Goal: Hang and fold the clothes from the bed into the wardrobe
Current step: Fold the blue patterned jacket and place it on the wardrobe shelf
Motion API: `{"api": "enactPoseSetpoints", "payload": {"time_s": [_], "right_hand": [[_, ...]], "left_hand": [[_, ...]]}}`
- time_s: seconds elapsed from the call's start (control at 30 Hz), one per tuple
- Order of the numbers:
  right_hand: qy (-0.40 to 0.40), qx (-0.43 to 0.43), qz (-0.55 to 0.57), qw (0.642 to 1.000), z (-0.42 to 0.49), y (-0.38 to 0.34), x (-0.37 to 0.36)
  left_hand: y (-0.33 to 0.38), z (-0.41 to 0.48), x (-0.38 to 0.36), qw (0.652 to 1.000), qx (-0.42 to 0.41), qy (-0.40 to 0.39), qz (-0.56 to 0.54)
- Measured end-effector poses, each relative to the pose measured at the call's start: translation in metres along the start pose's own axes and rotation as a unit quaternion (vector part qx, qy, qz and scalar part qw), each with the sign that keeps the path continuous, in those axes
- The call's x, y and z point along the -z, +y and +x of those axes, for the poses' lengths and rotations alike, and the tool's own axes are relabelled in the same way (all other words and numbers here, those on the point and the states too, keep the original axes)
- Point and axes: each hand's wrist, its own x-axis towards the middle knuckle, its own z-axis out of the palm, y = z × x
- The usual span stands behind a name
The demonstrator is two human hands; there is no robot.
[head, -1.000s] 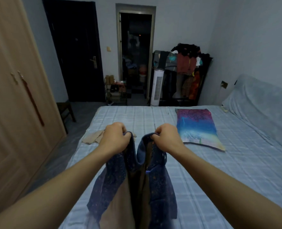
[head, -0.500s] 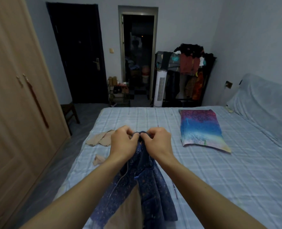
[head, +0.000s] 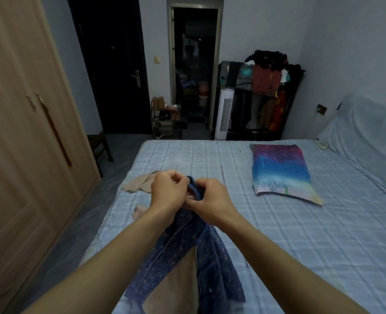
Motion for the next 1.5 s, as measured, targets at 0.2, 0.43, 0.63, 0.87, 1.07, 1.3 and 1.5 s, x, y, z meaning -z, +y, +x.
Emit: {"api": "enactPoseSetpoints", "payload": {"time_s": [0.2, 0.43, 0.63, 0.87, 1.07, 1.3, 1.5], "right_hand": [[-0.005, 0.027, -0.003, 1.0, 0.004, 0.015, 0.007], [-0.031, 0.081, -0.038, 0.996, 0.009, 0.03, 0.029], [-0.066, 0.141, -0.049, 0.987, 0.008, 0.027, 0.048], [-0.027, 0.147, -0.049, 0.988, 0.013, 0.028, 0.062], [-0.002, 0.157, -0.056, 0.986, 0.019, 0.023, 0.071], [0.0, 0.158, -0.057, 0.986, 0.02, 0.015, 0.073], [0.011, 0.106, -0.118, 0.987, 0.019, 0.019, 0.085]], "left_hand": [[0.005, 0.008, 0.03, 0.959, -0.188, -0.1, 0.189], [-0.012, 0.029, 0.059, 0.856, -0.365, -0.227, 0.288], [-0.004, 0.031, 0.048, 0.851, -0.376, -0.277, 0.242], [-0.003, 0.036, 0.038, 0.881, -0.333, -0.299, 0.151], [0.001, 0.049, 0.029, 0.901, -0.302, -0.301, 0.079], [0.007, 0.065, 0.021, 0.885, -0.27, -0.376, 0.04], [0.01, 0.082, 0.026, 0.888, -0.225, -0.4, -0.027]]}}
